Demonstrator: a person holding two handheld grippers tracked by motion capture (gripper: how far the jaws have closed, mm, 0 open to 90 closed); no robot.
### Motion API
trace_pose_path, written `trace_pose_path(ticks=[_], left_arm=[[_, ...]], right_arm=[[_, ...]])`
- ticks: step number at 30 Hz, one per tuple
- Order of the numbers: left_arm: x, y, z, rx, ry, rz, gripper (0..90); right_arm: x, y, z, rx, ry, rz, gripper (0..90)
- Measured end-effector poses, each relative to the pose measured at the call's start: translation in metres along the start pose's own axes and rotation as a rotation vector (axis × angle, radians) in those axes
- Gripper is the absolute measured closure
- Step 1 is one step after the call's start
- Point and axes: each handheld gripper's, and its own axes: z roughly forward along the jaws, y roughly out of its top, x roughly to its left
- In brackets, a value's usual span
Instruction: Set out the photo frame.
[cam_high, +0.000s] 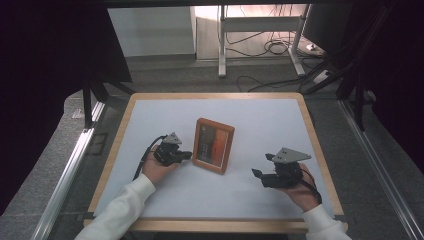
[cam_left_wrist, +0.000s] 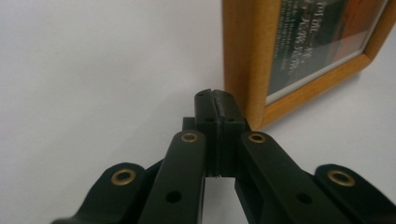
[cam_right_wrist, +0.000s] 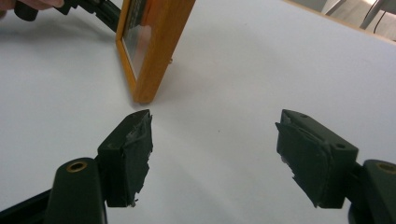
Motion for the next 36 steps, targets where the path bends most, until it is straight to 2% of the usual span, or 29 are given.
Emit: trace_pose_path(ticks=[2,6,16,23,25,33,36], left_arm=[[-0.002,0.0,0.0,0.003,0.013,0.013,90.0],[-0.002,-0.001,-0.002,0.006,0.01,0.017,90.0],[-0.011,-0.003,-0.004,0.008,-0.008,0.034,90.0],[-0.015,-0.005,-0.004,0.01,-0.033,0.03,90.0],[-0.016,-0.005,-0.004,0.015,-0.032,0.041,90.0],[-0.02,-0.006,-0.002,0.019,-0.044,0.04,90.0],[-0.02,-0.005,-0.002,0.029,-0.036,0.048,90.0]], right_arm=[[0.0,-0.002,0.001,0.007,0.001,0.001,27.1],[0.0,-0.003,0.004,0.017,0.002,-0.002,27.1],[-0.001,-0.005,0.005,0.031,0.004,0.001,26.6],[-0.001,-0.006,0.006,0.038,0.009,0.003,26.6],[-0.001,-0.007,0.006,0.043,0.009,0.001,26.5],[-0.001,-0.008,0.007,0.049,0.01,0.002,26.5],[-0.001,-0.008,0.008,0.052,0.009,0.002,26.5]])
